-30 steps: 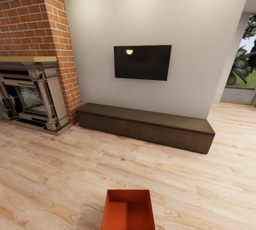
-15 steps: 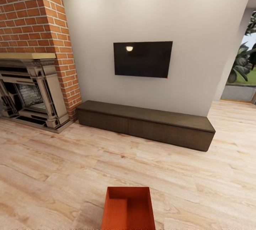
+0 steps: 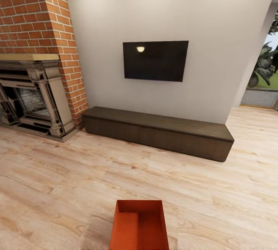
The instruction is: Move the two storage containers from the living room to the garage. In the garage, place one container on the floor and stack the other container on top of it (either order is fine).
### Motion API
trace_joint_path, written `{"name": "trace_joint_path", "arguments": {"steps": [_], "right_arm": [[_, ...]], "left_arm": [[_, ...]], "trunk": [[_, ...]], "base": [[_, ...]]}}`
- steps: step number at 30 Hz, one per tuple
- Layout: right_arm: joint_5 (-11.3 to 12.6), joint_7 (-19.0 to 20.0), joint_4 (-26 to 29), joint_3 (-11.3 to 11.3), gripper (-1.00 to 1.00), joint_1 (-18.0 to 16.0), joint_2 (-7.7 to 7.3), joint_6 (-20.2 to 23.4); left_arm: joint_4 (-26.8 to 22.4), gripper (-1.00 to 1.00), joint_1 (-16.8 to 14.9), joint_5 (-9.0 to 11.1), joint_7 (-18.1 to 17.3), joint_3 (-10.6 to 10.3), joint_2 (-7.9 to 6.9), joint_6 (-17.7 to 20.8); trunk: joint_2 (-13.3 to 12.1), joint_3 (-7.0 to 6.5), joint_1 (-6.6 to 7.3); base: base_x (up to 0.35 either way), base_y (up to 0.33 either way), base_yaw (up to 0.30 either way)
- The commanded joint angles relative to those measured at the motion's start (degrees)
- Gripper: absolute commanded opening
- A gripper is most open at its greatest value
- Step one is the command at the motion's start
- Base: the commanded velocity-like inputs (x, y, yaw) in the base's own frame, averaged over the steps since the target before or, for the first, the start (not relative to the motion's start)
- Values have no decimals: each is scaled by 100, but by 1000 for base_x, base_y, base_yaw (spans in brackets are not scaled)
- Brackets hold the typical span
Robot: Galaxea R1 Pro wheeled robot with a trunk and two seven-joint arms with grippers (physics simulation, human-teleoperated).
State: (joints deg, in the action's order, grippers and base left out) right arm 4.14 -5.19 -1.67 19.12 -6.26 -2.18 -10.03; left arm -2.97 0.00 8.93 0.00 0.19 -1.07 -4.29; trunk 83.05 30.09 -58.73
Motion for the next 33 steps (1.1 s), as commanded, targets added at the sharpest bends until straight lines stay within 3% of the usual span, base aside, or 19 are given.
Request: {"name": "trace_joint_path", "arguments": {"steps": [1,33], "right_arm": [[43,-8,-18,48,100,-6,1,-34],[43,-6,-18,48,100,-6,-13,-25]], "left_arm": [[-2,100,0,38,2,-4,1,-11],[-2,100,-2,38,0,-8,1,-11]], "trunk": [[3,14,0],[3,309,0]], "base": [[0,0,0],[0,0,0]]}}
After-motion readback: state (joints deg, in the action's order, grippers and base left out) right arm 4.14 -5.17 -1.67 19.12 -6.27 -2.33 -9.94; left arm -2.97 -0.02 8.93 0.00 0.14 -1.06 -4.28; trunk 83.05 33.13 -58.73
